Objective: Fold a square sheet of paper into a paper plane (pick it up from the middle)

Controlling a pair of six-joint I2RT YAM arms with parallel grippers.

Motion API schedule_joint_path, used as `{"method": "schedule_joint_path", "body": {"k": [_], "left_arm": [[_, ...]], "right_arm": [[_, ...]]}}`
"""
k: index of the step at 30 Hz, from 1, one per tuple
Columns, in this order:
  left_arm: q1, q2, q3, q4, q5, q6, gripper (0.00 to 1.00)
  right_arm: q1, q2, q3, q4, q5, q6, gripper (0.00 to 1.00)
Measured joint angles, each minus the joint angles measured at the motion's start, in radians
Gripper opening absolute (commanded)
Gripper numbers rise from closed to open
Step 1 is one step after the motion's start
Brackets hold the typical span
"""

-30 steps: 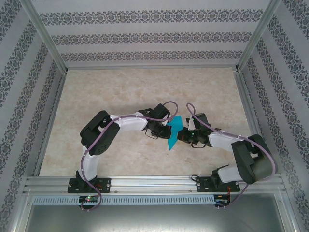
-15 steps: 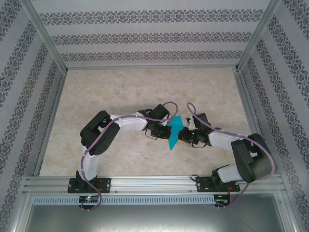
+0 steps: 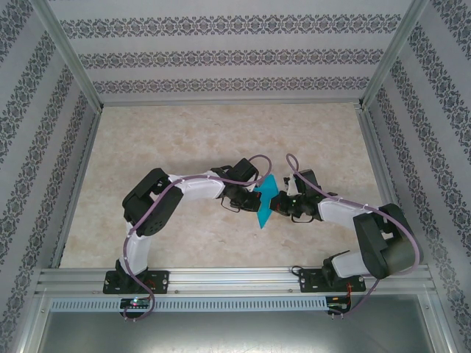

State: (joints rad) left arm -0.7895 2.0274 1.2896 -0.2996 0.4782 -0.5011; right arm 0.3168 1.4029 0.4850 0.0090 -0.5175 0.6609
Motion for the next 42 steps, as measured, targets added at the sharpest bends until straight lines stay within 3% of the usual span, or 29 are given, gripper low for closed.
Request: {"method": "schedule_joint_path", "body": {"k": [16,42], "left_arm": [[0.006,0.009,0.004,0.014,0.019,0.016,0.0],[0.052,0.0,-0.103,0.203,0.142,-0.042,0.0]], "right_arm": [[0.021,0.04,0.029,0.037,-0.075,0.078,0.0],[0.019,0.141,0.022,0.185,-0.137,0.201,0.01]]}}
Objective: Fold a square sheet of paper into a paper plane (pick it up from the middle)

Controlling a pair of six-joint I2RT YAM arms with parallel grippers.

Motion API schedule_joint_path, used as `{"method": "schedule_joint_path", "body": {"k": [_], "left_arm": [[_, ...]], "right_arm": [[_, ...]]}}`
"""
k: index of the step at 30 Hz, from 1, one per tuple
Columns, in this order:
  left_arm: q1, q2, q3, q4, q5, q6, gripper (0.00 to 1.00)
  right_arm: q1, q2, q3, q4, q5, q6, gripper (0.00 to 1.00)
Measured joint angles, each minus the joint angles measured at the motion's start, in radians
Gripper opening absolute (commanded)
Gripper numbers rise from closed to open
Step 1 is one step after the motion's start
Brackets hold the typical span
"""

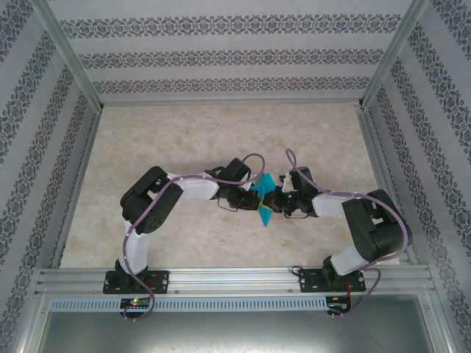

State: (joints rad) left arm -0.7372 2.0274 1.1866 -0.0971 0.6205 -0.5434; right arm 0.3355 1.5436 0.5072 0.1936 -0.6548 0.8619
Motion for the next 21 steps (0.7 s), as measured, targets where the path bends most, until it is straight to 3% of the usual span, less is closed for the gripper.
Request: {"method": "schedule_joint_path", "body": {"k": [21], "left_arm": [[0.017,-0.003,-0.031,0.061,0.039,-0.041,0.0]], "right_arm": [[-0.004,0.023,-0.018,0.002,0.014,-0.023,0.01]]}}
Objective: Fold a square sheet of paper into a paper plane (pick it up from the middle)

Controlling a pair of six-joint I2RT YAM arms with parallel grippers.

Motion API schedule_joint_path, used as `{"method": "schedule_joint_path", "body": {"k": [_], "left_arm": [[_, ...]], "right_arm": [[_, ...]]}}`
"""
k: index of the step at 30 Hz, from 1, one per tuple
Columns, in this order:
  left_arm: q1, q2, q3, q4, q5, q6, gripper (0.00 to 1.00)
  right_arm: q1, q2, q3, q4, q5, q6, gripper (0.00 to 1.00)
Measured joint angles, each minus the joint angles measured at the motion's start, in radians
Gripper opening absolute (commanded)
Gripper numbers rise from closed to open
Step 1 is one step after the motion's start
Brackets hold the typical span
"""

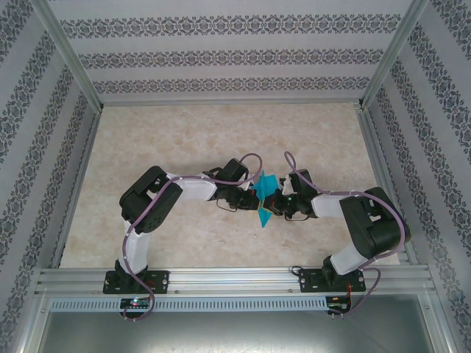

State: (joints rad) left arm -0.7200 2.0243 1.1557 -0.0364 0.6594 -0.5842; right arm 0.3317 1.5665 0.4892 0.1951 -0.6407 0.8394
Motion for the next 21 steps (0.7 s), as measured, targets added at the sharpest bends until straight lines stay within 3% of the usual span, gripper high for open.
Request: {"method": "schedule_joint_path", "body": {"k": [21], "left_arm": [[0.002,0.0,0.0,0.0,0.003,-0.003,0.0]], "right_arm": [[-0.016,0.012,-0.092,0.233,-0.038,0.214,0.01]]}}
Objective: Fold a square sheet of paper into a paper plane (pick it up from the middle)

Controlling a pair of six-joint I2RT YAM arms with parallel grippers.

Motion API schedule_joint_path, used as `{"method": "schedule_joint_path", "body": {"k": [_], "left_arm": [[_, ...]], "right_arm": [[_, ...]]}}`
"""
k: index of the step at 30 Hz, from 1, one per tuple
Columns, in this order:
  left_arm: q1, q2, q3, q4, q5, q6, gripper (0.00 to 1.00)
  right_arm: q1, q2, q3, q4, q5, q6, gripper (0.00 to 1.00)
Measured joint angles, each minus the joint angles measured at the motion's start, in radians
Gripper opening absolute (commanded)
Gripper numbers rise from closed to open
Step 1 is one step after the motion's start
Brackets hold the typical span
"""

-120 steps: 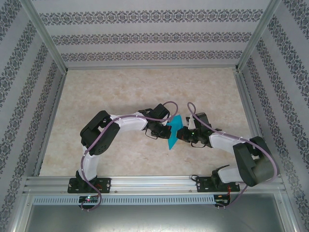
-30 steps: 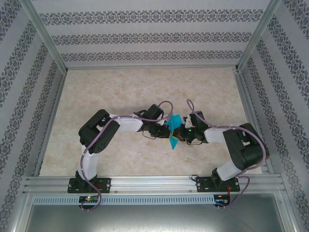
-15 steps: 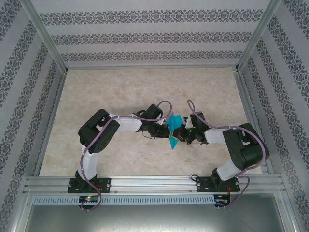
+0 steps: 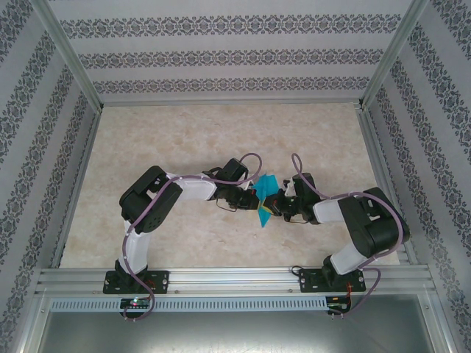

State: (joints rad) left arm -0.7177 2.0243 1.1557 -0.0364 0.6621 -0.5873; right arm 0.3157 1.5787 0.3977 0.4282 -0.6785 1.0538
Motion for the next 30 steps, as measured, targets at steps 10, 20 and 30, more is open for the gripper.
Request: {"method": "schedule_joint_path", "body": {"k": [10,20,30], "left_arm": [[0.011,0.0,-0.016,0.031,0.013,-0.04,0.0],[0.013,-0.014,-0.032,0.047,0.005,-0.072,0.0],[0.028,-0.063,-0.032,0.049,-0.024,-0.093,0.13]], "right_arm": [[-0.006,0.047,-0.008,0.093,-0.026,0.014,0.02],[-0.006,0.048,0.006,0.048,-0.026,-0.092,0.04],[-0.006,0.053,0.026,0.006,-0.035,-0.156,0.05]]}}
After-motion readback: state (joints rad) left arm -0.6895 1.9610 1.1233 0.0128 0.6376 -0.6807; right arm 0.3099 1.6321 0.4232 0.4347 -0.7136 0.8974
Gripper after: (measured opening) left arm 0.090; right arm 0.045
